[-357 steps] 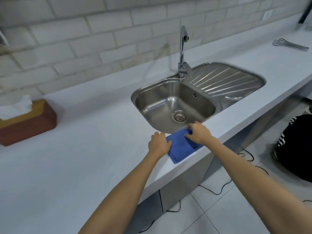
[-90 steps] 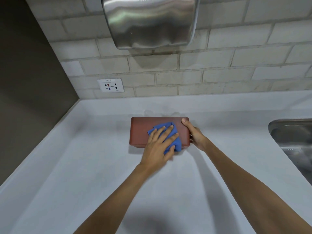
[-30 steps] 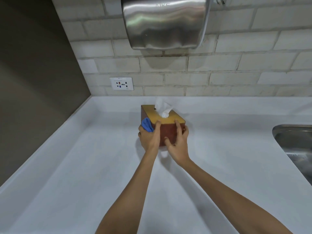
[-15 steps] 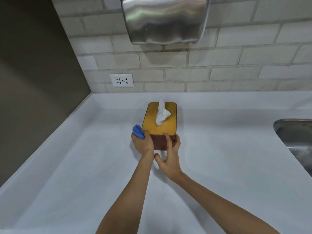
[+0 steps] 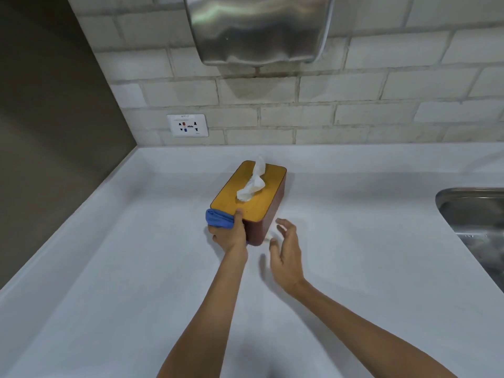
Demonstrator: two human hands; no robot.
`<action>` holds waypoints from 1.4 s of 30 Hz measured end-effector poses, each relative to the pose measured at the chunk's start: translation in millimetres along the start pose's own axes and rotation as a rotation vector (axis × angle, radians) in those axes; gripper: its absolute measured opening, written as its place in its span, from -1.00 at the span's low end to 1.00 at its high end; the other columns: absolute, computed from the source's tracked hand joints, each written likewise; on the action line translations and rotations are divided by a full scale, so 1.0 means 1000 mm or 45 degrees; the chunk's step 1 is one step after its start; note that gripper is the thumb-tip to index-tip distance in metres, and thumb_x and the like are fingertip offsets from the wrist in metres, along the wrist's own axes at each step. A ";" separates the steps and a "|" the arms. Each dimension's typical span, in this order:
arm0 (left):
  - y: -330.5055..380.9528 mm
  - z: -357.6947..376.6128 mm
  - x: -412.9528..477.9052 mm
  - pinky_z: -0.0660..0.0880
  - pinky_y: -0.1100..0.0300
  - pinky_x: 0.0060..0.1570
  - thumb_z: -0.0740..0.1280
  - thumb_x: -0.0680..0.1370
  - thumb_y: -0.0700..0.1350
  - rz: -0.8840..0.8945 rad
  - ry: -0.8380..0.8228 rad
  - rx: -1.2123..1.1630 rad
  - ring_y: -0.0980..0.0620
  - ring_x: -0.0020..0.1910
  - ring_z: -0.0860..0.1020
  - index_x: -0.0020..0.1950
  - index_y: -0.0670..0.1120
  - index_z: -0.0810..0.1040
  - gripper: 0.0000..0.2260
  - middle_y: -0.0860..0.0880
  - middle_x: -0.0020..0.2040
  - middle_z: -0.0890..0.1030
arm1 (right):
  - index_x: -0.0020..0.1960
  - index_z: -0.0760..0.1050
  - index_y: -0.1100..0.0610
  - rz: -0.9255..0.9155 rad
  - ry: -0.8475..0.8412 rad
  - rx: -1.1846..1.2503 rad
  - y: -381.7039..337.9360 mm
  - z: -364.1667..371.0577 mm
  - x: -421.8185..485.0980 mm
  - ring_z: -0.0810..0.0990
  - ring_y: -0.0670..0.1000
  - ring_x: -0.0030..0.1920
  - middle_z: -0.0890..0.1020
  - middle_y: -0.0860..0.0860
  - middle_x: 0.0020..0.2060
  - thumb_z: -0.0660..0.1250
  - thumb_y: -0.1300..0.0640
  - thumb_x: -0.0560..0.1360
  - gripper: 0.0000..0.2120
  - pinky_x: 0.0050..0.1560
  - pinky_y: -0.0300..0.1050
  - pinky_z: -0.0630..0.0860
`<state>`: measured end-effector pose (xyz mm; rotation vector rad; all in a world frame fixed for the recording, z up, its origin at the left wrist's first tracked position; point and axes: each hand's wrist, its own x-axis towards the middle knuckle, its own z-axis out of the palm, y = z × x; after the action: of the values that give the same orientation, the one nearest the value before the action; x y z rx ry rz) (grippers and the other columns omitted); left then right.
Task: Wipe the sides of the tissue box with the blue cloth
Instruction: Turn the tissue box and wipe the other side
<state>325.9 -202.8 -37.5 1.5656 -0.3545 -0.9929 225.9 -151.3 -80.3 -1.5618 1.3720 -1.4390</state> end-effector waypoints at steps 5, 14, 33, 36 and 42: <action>0.019 -0.012 0.027 0.50 0.03 0.07 0.38 0.51 -0.12 0.121 -0.139 0.155 -0.24 0.18 0.53 0.35 -0.24 0.33 -0.52 -0.27 0.25 0.53 | 0.34 0.27 0.16 0.193 0.158 -0.055 0.009 -0.037 0.067 0.50 0.15 0.18 0.47 0.08 0.20 0.18 0.12 0.57 -0.64 0.13 -0.02 0.42; 0.040 -0.011 0.054 0.48 0.13 0.00 0.34 0.54 -0.06 0.312 -0.180 0.315 -0.17 0.17 0.53 0.32 -0.17 0.39 -0.60 -0.20 0.23 0.55 | 0.54 0.03 0.10 0.463 -0.185 -0.122 0.027 -0.060 0.135 0.24 0.13 0.48 0.28 0.11 0.48 -0.02 -0.16 0.60 -0.41 0.43 -0.01 0.17; 0.049 -0.021 0.050 0.49 -0.08 0.20 0.23 0.48 0.19 0.100 -0.333 0.456 -0.13 0.01 0.55 0.02 -0.09 0.47 -0.64 -0.08 -0.06 0.55 | -0.02 0.40 0.04 0.435 -0.209 -0.352 0.009 -0.076 0.151 0.61 0.09 -0.20 0.58 0.03 -0.23 0.18 -0.31 0.46 -0.59 -0.07 -0.07 0.47; 0.064 -0.023 0.046 0.49 -0.11 0.21 0.19 0.43 0.23 0.070 -0.335 0.543 -0.17 0.06 0.57 -0.04 -0.10 0.48 -0.59 -0.11 -0.02 0.56 | -0.18 0.37 -0.03 0.454 -0.209 -0.404 -0.003 -0.086 0.149 0.65 0.01 -0.39 0.59 -0.07 -0.32 0.20 -0.40 0.38 -0.58 -0.22 -0.17 0.45; 0.085 -0.022 0.041 0.51 -0.08 0.20 0.18 0.37 0.22 0.023 -0.372 0.735 -0.19 0.06 0.60 -0.08 -0.12 0.51 -0.58 -0.19 0.10 0.62 | 0.04 0.47 0.07 0.583 -0.227 -0.277 -0.018 -0.103 0.139 0.70 0.12 -0.31 0.65 0.07 -0.28 0.32 -0.43 0.25 -0.37 -0.24 0.02 0.66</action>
<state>392.0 -239.7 23.3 1.9214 -0.9208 -1.1718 115.2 -255.3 4.8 -1.3455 1.6822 -0.8807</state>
